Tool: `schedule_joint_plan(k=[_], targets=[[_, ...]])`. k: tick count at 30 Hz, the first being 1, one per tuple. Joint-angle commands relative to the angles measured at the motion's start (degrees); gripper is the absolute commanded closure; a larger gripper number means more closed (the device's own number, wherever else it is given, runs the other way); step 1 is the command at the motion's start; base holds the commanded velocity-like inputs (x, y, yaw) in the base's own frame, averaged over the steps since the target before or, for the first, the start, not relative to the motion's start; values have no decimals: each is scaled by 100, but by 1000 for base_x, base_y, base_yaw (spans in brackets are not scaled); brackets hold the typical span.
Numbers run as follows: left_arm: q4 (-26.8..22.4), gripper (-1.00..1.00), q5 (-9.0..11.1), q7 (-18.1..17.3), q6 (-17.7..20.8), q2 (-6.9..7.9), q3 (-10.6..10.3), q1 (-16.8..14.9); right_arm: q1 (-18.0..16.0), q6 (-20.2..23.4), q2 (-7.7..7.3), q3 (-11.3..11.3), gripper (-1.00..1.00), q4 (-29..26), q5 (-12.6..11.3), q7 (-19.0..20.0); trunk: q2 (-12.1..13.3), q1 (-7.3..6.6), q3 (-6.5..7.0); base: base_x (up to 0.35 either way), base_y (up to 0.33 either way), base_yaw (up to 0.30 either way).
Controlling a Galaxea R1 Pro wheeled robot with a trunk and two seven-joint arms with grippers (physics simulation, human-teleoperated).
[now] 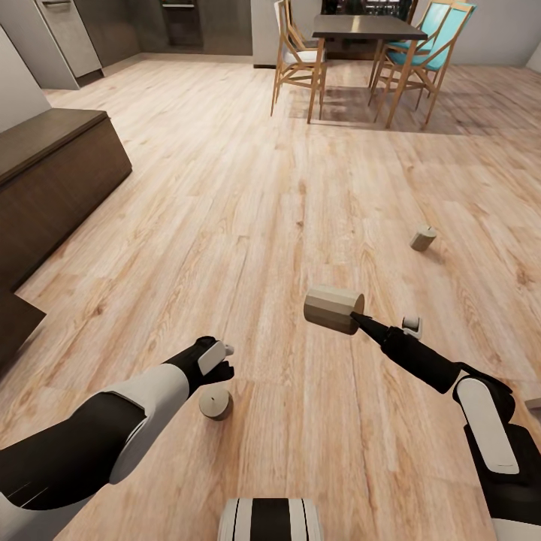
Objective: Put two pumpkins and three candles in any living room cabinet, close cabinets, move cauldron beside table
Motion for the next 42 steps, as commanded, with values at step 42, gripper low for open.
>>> schedule_joint_plan(k=[42], targets=[[-28, -100, 60, 37, 29, -9, -56, -2, 5, 45, -172, -7, 100, 165, -143, 946, -19, 32, -292, 0, 0, 0]])
